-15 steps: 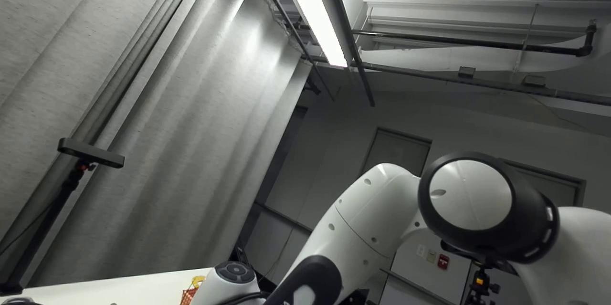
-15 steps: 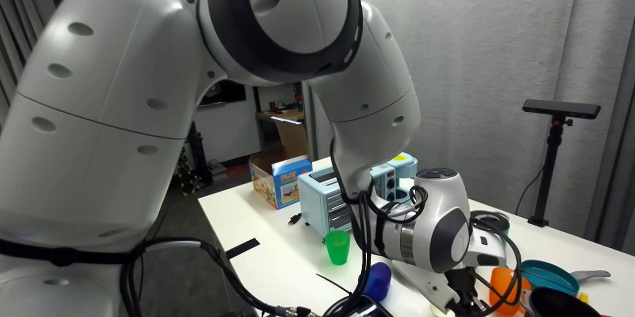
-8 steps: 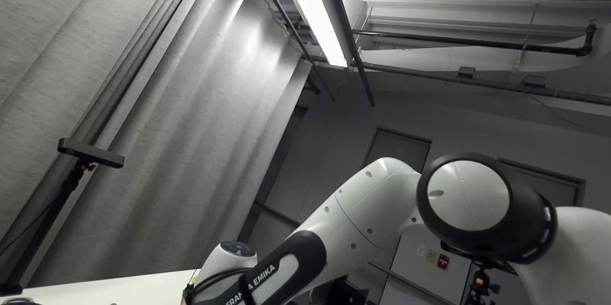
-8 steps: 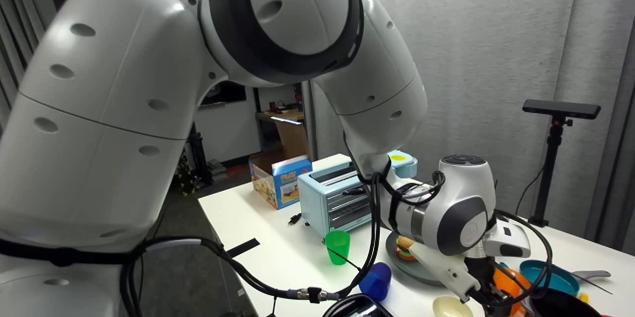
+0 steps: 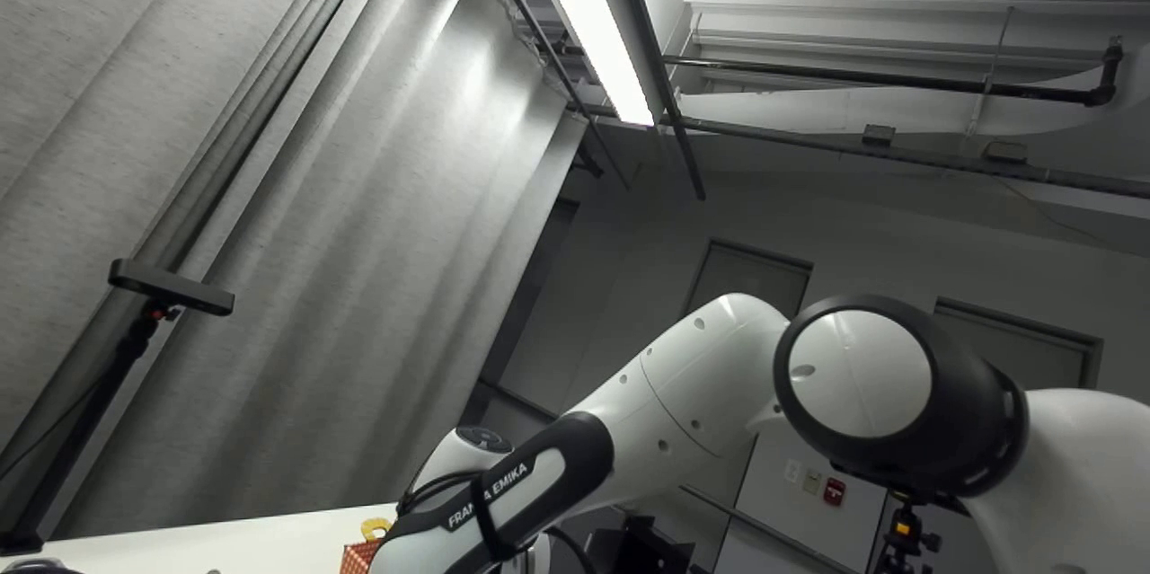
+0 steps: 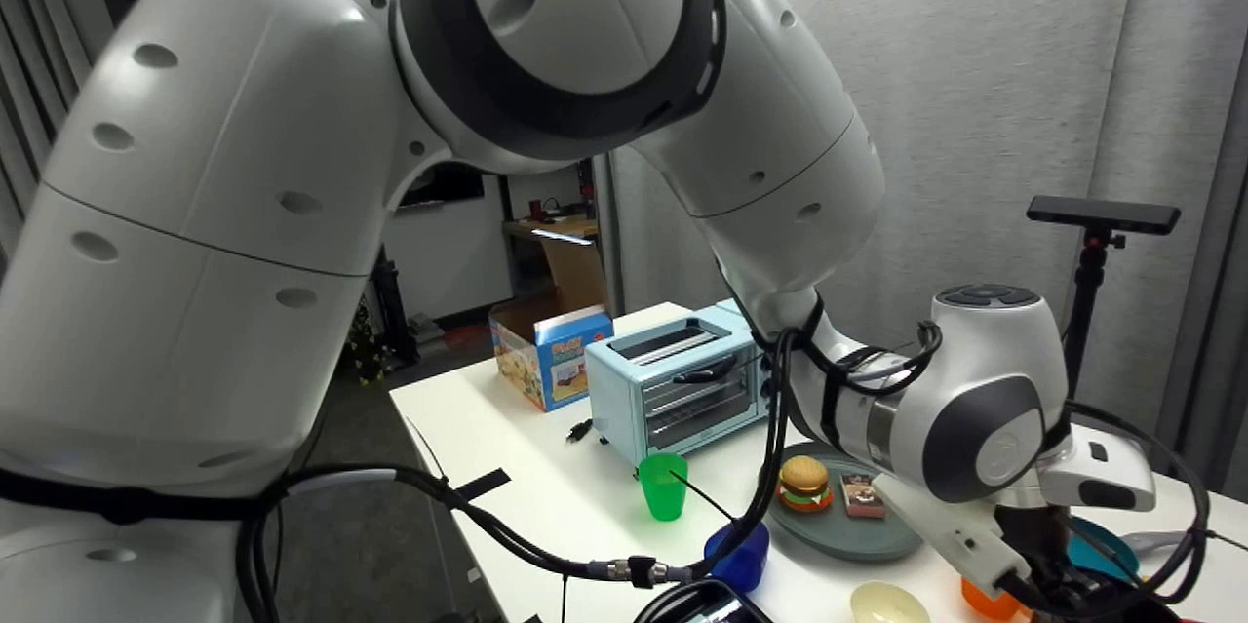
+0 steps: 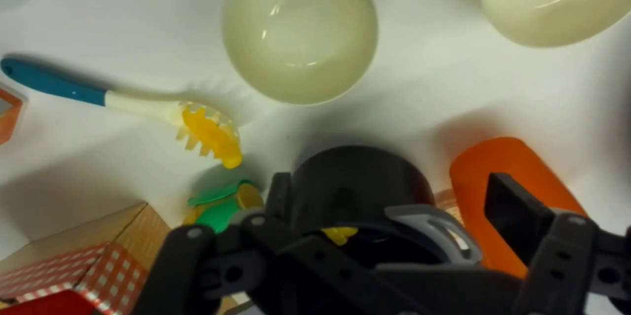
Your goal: Pour the content from the two small white bowls into the pot
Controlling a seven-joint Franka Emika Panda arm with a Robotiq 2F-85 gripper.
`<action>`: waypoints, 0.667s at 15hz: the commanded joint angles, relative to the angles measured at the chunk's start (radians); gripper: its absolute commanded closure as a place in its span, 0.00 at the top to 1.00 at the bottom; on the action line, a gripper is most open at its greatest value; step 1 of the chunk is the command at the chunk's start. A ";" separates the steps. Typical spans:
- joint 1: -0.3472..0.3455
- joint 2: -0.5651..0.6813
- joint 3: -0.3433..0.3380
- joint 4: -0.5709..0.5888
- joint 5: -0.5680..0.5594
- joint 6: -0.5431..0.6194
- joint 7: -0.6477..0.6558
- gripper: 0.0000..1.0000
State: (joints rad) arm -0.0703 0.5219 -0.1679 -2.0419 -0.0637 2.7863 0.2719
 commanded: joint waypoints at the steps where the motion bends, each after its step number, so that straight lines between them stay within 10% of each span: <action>1: 0.000 0.034 -0.041 0.056 0.026 -0.025 0.010 1.00; 10: 0.001 0.094 -0.098 0.130 0.014 -0.061 0.021 1.00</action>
State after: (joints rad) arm -0.0733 0.5838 -0.2455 -1.9651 -0.0632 2.7776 0.2786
